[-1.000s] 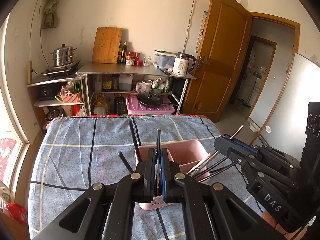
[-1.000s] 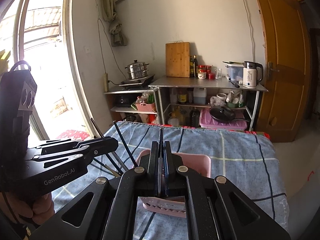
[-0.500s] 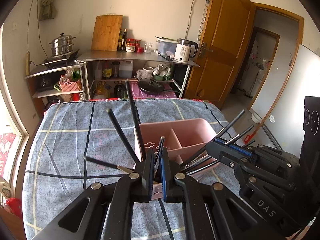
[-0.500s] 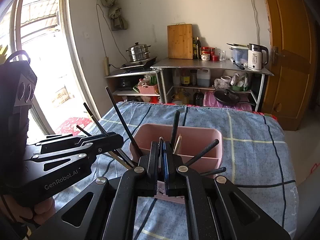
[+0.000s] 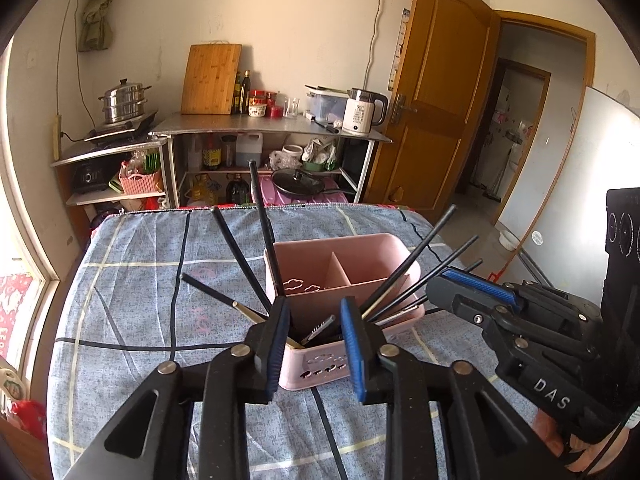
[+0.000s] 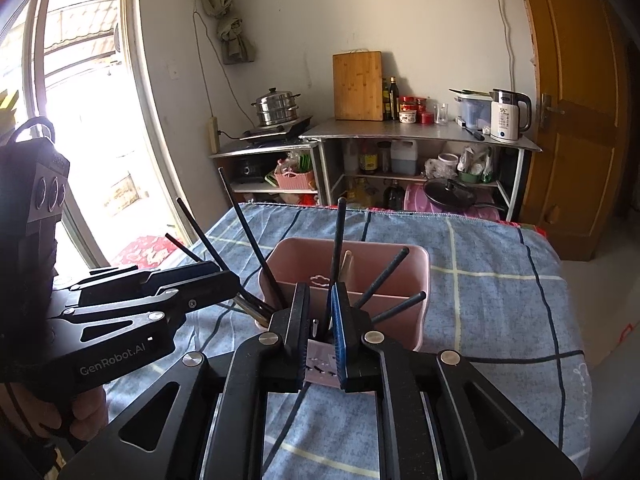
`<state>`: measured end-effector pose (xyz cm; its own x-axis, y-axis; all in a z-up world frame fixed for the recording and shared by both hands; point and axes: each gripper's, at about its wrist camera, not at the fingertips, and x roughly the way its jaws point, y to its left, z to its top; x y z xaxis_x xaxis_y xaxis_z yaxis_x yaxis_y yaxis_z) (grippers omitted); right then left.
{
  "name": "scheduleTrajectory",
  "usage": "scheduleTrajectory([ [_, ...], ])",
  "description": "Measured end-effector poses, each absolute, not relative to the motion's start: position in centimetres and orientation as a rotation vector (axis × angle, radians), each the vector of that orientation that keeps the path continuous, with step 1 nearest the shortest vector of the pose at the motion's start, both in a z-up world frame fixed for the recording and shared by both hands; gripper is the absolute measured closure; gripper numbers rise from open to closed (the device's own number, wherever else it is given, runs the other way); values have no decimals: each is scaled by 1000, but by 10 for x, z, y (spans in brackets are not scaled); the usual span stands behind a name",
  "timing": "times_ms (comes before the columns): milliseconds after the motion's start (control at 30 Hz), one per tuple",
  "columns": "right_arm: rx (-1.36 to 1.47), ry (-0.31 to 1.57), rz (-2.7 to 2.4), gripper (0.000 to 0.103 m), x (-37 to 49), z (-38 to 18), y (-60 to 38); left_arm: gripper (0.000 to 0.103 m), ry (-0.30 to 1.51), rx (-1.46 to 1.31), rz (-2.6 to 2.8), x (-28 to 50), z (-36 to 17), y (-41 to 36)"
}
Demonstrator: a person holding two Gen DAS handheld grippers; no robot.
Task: Organize utensils
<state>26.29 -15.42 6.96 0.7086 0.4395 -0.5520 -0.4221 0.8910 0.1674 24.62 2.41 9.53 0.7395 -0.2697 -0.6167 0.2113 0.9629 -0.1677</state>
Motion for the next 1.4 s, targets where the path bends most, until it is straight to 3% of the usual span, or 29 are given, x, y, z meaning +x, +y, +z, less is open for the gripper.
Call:
scheduleTrajectory([
  [300,35,591,478,87,229,71,-169,75,637,-98,-255,203,100,26],
  [433,42,588,473,86,210,65,-175,70,626,-102,-235,178,90,23],
  [1400,2,598,416,86,90,11,-190,70,593,-86,-195,50,25,1],
])
